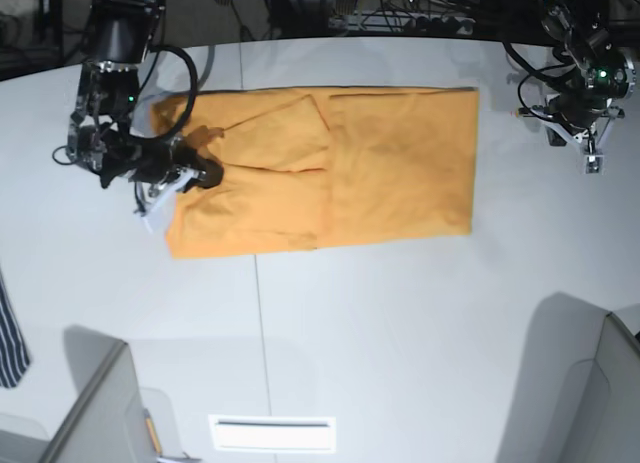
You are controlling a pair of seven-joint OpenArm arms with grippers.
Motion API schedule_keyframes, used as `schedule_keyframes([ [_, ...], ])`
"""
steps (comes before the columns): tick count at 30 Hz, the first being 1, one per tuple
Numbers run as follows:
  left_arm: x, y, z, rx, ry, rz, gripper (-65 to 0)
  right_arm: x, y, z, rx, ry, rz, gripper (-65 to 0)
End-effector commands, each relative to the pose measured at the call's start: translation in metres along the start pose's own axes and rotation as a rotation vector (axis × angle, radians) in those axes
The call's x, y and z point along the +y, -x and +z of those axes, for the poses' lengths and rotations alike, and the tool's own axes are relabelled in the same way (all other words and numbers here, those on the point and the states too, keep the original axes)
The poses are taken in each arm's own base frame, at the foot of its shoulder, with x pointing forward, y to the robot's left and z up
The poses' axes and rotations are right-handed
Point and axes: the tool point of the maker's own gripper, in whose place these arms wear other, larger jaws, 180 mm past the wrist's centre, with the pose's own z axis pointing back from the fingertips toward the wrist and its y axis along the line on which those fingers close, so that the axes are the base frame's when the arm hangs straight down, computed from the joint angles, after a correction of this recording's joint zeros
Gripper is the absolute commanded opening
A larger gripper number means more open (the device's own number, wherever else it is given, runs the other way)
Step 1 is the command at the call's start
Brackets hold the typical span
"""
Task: Fold the T-shirt properly
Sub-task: 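Grasp the strip end with the right gripper and fold it toward the left gripper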
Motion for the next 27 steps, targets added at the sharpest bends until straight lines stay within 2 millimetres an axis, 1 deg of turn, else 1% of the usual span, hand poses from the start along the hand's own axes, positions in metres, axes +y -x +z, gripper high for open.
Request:
schedule_keyframes([
  [1, -0.006, -0.016, -0.001, -0.048, 0.027, -0.017, -65.0, 0.018, -0.019, 0.005, -0.045, -0.027, 0.060, -65.0],
  [4, -0.021, -0.014, -0.013, -0.031, 0.074, -0.005, -65.0, 0.040, -0.024, 0.005, -0.057, -0.027, 0.092, -65.0],
  [6, -0.032, -0.012, -0.023, -0.019, 0.104, 0.022, -65.0, 0.049, -0.023, 0.005, -0.054, -0.023, 0.085, -65.0],
  [9, -0.052, -0.012, -0.033, -0.005, 0.153, 0.017, -65.0, 0.071, -0.024, 0.005, -0.059, -0.043, 0.136, -65.0],
  [12, -0.067, -0.014, -0.036, -0.001, 0.186, -0.003, -65.0, 0.089, -0.024, 0.006, -0.066, -0.061, 0.176, -65.0],
  [15, -0.073, -0.016, -0.038, 0.001, 0.181, 0.013, -65.0, 0.105, -0.020, 0.004, -0.055, -0.058, 0.147, -65.0],
  [19, -0.087, -0.017, -0.041, 0.011, 0.201, 0.003, -65.0, 0.132, -0.017, 0.004, -0.067, -0.084, 0.181, -65.0],
  [22, -0.093, -0.017, -0.042, 0.013, 0.213, -0.007, -65.0, 0.146, -0.009, 0.001, -0.049, -0.090, 0.166, -65.0],
  [24, -0.099, -0.017, -0.042, 0.016, 0.227, -0.021, -65.0, 0.160, -0.003, 0.000, -0.036, -0.103, 0.178, -65.0],
  [27, -0.110, -0.017, -0.043, 0.022, 0.249, -0.048, -65.0, 0.174, 0.002, -0.001, -0.040, -0.106, 0.152, -65.0],
])
